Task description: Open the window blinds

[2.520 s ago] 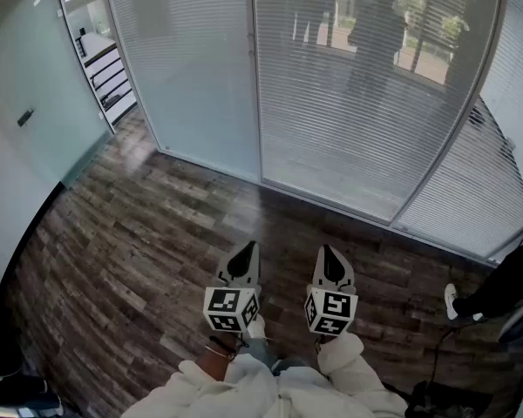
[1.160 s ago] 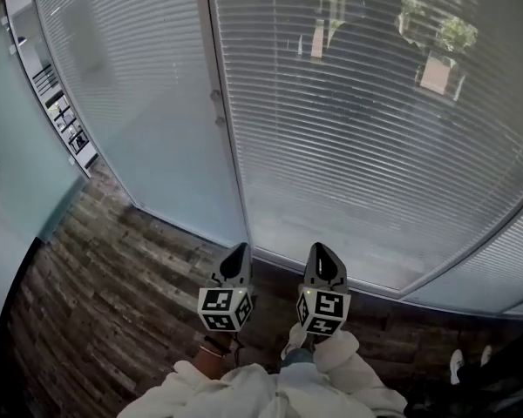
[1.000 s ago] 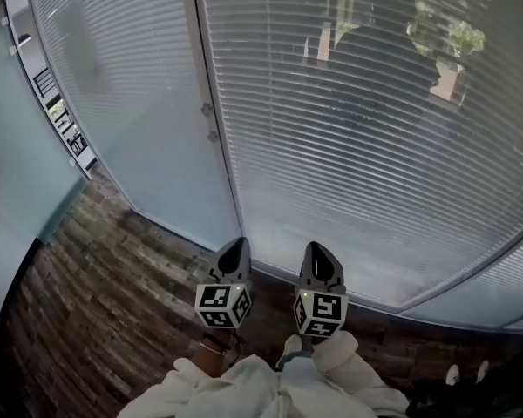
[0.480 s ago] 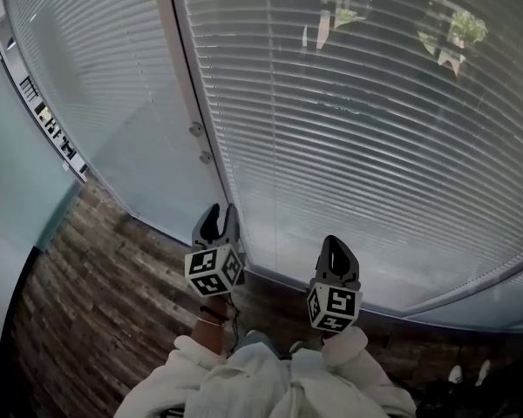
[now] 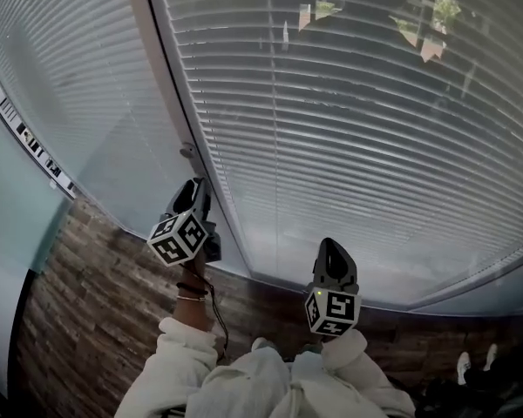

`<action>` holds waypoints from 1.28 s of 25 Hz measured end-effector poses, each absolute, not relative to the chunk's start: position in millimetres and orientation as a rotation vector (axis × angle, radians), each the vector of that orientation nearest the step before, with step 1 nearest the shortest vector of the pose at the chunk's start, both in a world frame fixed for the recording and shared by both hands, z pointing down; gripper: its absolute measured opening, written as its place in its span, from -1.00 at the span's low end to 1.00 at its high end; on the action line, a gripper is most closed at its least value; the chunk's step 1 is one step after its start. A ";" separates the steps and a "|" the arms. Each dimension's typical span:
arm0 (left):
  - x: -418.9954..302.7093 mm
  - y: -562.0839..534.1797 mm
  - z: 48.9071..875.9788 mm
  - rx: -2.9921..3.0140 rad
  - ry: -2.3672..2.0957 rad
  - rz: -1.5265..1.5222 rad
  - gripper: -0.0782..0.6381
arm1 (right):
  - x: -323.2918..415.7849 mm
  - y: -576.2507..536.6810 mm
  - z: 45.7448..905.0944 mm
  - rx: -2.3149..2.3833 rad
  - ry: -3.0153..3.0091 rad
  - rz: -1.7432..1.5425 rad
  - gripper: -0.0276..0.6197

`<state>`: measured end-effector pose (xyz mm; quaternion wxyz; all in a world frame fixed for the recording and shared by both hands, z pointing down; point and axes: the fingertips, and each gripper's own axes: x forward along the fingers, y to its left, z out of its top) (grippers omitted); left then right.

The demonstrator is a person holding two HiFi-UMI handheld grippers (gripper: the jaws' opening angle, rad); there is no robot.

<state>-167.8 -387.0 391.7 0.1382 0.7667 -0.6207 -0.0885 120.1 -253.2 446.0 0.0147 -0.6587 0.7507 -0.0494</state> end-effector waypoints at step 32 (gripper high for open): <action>-158.2 -397.5 402.6 2.513 -2.277 0.573 -0.43 | 112.5 -277.8 447.6 -2.085 2.304 -0.118 -0.89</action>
